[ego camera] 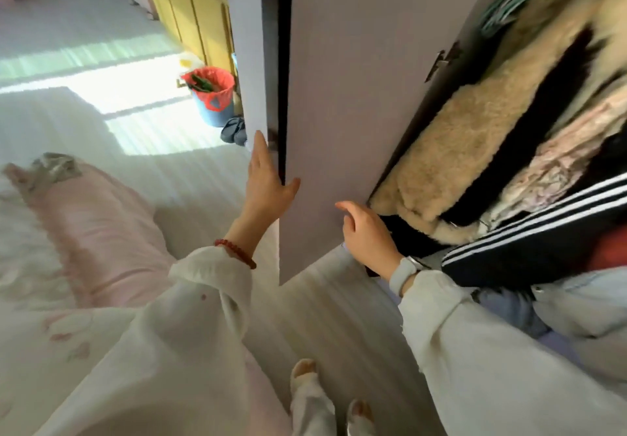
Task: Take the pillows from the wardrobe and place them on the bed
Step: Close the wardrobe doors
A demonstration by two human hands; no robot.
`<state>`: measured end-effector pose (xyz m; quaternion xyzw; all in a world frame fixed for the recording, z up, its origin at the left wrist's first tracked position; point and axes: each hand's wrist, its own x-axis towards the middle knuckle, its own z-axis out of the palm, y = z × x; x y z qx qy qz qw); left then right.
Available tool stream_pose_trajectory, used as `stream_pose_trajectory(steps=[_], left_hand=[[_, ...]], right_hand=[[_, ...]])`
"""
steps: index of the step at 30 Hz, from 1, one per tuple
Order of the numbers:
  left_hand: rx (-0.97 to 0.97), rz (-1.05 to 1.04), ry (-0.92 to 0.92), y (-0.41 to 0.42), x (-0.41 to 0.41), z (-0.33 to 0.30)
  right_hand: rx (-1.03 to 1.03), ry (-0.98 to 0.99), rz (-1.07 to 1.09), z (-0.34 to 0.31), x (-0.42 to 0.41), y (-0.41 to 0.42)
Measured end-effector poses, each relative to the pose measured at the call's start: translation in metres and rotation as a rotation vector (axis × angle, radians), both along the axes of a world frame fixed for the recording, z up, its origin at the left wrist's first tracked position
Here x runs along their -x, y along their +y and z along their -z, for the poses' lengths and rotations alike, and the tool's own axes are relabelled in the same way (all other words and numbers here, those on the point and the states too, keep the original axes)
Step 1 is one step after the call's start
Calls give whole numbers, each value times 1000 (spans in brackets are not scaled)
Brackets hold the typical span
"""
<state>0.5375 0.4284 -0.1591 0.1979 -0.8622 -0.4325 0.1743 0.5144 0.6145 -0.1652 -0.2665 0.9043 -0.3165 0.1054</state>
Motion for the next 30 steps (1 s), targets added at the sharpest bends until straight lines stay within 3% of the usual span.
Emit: stream_pose_trajectory(steps=[4,10,16,21,26,30], left_hand=[[-203,-46,156,7,22,-6],[-143,23,219,37,-10,4],[21,349,190,109,-49,12],[214,664,164,186,-31,11],[417,882,90,270,32,2],[521,890,-37,324,82,-5]], right_hand=[[59,12,91,-1,7,18],[182,54,120,-3,-4,39],[392,177,185,-14,-31,96],[560,361,262,-35,-37,153],[435,343,423,-50,-8,222],[304,239,518,-63,33,264]])
